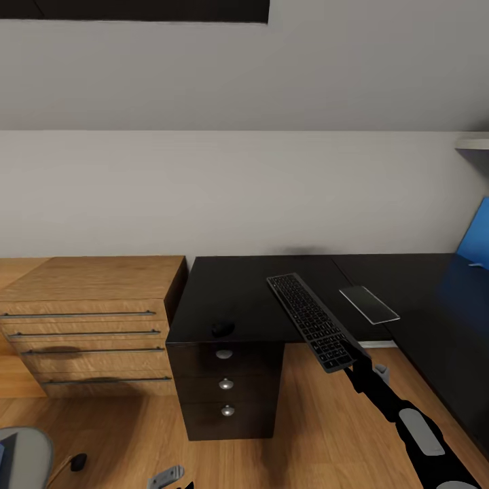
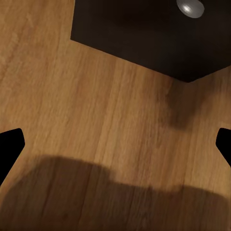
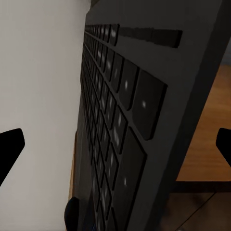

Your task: In the bedroom, organize the workspace by keeping the computer under the desk, ensuring the monitor is on the desk, placing the keyboard on the desk next to the monitor, placing the mouse on the desk next to the keyboard, moving the folder from the swivel chair onto the desk next to the mouse, stacking the notebook on top of the folder with the pen on top of the notebook, and positioning the swivel chair next to the desk.

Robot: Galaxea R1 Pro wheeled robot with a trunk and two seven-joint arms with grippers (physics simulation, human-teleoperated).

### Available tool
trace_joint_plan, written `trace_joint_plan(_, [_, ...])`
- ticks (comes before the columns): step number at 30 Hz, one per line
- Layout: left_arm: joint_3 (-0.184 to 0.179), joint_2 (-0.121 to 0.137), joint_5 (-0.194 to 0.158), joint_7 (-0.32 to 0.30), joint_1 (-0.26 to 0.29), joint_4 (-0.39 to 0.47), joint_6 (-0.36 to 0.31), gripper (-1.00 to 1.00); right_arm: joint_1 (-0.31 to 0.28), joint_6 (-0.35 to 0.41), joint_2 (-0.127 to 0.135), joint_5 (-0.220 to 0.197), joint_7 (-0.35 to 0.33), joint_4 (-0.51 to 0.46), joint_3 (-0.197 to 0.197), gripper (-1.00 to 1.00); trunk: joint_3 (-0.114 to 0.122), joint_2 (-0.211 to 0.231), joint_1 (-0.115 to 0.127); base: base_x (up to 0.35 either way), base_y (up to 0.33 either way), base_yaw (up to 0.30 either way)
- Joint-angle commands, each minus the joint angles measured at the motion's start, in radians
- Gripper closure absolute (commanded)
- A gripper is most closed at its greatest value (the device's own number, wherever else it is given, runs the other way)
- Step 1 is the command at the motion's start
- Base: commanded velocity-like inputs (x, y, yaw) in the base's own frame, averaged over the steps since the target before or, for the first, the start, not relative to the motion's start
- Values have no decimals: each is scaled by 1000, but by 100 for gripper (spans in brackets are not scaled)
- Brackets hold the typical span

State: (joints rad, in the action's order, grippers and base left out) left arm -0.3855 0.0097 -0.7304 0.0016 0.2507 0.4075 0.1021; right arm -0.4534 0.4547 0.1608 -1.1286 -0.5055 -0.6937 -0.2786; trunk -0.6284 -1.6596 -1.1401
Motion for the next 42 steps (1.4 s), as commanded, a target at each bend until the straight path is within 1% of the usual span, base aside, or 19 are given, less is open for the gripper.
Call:
trace_joint_plan(1, [-8, 1, -10, 0, 1, -1, 5, -100, -1, 9, 0, -7, 0, 0, -3, -100, -1, 0, 0, 1, 0, 0])
trace_joint_plan(4, [-9, 1, -9, 0, 1, -1, 5, -100, -1, 9, 0, -7, 0, 0, -2, -100, -1, 0, 0, 0, 0, 0])
trace_joint_plan(5, [-9, 1, -9, 0, 1, 0, 5, -100, -1, 9, -1, -7, 1, 0, -2, 100, -1, 0, 0, 0, 0, 0])
trace_joint_plan(33, [-9, 1, -6, 0, 1, 0, 5, -100, -1, 9, 0, -6, 1, 0, -2, 100, -1, 0, 0, 0, 0, 0])
trace_joint_plan(42, [-10, 1, -6, 0, 1, 0, 5, -100, -1, 9, 1, -6, 1, 0, -2, 100, 27, 63, 35, 0, 0, 0])
